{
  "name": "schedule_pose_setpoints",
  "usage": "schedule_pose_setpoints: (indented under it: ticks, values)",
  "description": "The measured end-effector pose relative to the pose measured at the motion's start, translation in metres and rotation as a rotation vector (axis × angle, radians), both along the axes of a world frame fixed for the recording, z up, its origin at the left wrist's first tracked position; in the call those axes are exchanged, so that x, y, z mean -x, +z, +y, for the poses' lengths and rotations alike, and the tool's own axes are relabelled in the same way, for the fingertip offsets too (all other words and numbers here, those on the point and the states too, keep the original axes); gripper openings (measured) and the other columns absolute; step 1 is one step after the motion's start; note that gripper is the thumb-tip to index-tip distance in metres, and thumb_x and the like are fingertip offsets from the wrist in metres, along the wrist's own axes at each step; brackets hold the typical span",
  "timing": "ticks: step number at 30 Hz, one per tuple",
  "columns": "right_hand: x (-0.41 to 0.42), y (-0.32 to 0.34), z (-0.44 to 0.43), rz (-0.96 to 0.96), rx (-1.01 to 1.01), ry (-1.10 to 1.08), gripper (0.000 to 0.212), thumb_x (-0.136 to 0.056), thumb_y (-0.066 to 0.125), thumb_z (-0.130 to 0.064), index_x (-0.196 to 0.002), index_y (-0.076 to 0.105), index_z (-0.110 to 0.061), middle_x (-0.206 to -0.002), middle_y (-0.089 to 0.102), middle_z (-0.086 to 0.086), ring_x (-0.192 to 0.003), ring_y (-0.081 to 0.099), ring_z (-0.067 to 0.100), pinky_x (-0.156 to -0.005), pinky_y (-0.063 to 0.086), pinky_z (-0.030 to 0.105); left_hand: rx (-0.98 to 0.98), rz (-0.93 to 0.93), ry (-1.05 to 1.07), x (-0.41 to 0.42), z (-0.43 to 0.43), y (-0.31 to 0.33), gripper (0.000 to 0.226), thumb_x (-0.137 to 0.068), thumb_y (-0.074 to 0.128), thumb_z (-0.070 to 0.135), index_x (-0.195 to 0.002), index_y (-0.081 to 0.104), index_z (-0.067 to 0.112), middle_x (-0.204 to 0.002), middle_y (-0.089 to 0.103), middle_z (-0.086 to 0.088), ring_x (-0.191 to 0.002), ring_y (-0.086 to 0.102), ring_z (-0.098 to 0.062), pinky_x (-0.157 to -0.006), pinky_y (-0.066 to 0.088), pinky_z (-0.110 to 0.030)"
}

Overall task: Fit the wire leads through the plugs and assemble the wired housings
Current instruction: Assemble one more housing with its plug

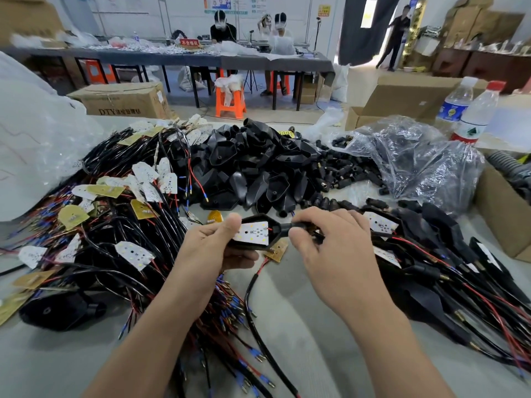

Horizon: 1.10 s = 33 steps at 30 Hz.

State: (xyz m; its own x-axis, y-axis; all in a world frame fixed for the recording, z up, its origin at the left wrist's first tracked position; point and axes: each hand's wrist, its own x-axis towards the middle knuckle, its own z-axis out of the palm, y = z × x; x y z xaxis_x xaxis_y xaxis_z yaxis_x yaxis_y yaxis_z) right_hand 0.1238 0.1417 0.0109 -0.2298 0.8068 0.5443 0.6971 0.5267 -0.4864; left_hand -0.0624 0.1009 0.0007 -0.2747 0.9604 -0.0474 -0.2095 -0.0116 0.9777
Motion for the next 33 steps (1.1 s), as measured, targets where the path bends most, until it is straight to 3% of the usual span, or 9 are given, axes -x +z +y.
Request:
schedule_pose_setpoints:
  ticks: [3, 6, 9, 13, 19, 23, 27, 30, 33]
  values:
    - [-0.005, 0.000, 0.004, 0.072, -0.002, 0.009, 0.011, -0.086, 0.061, -0.040, -0.092, 0.069, -0.037, -0.077, 0.055, -0.031, -0.087, 0.045, 0.001, -0.098, 0.023, 0.023, 0.021, -0.105, -0.117, 0.007, 0.000, 0.001, 0.032, -0.099, 0.055, 0.018, -0.092, 0.081, 0.001, -0.092, 0.076, -0.025, -0.075, 0.077, -0.029, -0.063, 0.061, -0.029]
    - [-0.010, 0.003, 0.005, 0.124, 0.031, 0.054, 0.012, -0.084, 0.063, -0.037, -0.093, 0.071, -0.037, -0.079, 0.058, -0.034, -0.096, 0.048, -0.003, -0.093, 0.026, 0.024, 0.002, -0.071, -0.234, 0.011, -0.002, 0.002, 0.030, -0.089, 0.061, 0.018, -0.110, 0.075, 0.003, -0.104, 0.077, -0.022, -0.086, 0.077, -0.029, -0.071, 0.062, -0.028]
    - [-0.012, 0.003, 0.006, 0.093, 0.041, 0.120, 0.012, -0.085, 0.067, -0.030, -0.096, 0.071, -0.034, -0.085, 0.062, -0.028, -0.095, 0.047, -0.005, -0.089, 0.028, 0.022, -0.021, 0.010, -0.244, 0.011, -0.003, 0.001, 0.030, -0.085, 0.062, 0.021, -0.109, 0.077, 0.013, -0.106, 0.078, -0.018, -0.090, 0.078, -0.028, -0.073, 0.062, -0.027]
    - [-0.014, 0.004, 0.007, 0.127, 0.040, 0.153, 0.016, -0.081, 0.066, -0.029, -0.095, 0.071, -0.033, -0.101, 0.057, -0.041, -0.094, 0.048, -0.007, -0.087, 0.032, 0.020, -0.060, 0.014, -0.272, 0.012, -0.003, 0.000, 0.029, -0.087, 0.063, 0.017, -0.106, 0.083, 0.023, -0.110, 0.078, -0.013, -0.096, 0.077, -0.026, -0.074, 0.061, -0.025]
    - [-0.012, 0.001, 0.005, 0.167, 0.030, 0.149, 0.025, -0.077, 0.073, -0.022, -0.097, 0.069, -0.034, -0.091, 0.064, -0.026, -0.091, 0.054, -0.001, -0.085, 0.046, 0.036, -0.127, 0.194, -0.153, 0.008, -0.001, -0.006, 0.055, -0.087, 0.065, -0.017, -0.110, 0.081, 0.031, -0.111, 0.079, -0.002, -0.105, 0.074, -0.017, -0.086, 0.057, -0.021]
    - [-0.006, -0.006, 0.002, 0.188, 0.038, 0.133, 0.025, -0.076, 0.074, -0.025, -0.099, 0.070, -0.035, -0.091, 0.067, -0.022, -0.087, 0.059, 0.007, -0.081, 0.051, 0.037, -0.122, 0.393, 0.012, 0.005, 0.001, -0.009, 0.047, -0.084, 0.075, -0.005, -0.102, 0.081, 0.039, -0.099, 0.079, 0.000, -0.089, 0.072, -0.012, -0.083, 0.059, -0.025]
    - [-0.005, -0.009, 0.001, 0.246, 0.117, 0.139, 0.021, -0.081, 0.070, -0.038, -0.102, 0.069, -0.037, -0.086, 0.068, -0.021, -0.076, 0.062, 0.009, -0.071, 0.051, 0.030, -0.104, 0.147, -0.007, 0.008, 0.001, -0.006, 0.019, -0.077, 0.082, 0.017, -0.093, 0.084, 0.028, -0.090, 0.080, -0.010, -0.073, 0.076, -0.022, -0.064, 0.059, -0.023]
    - [-0.001, -0.009, -0.002, 0.225, 0.135, 0.111, 0.023, -0.081, 0.065, -0.052, -0.103, 0.065, -0.043, -0.086, 0.068, -0.022, -0.077, 0.063, 0.008, -0.073, 0.053, 0.034, -0.081, 0.081, -0.009, 0.008, 0.002, -0.007, 0.025, -0.065, 0.081, 0.037, -0.086, 0.084, 0.023, -0.084, 0.078, -0.012, -0.066, 0.074, -0.020, -0.059, 0.058, -0.023]
    - [-0.002, -0.004, -0.003, 0.178, 0.162, 0.024, 0.034, -0.076, 0.058, -0.067, -0.103, 0.062, -0.046, -0.083, 0.067, -0.025, -0.074, 0.062, 0.005, -0.071, 0.053, 0.035, -0.082, 0.055, 0.007, 0.008, 0.001, -0.007, 0.027, -0.064, 0.081, 0.036, -0.086, 0.083, 0.020, -0.082, 0.078, -0.012, -0.066, 0.073, -0.019, -0.059, 0.057, -0.023]
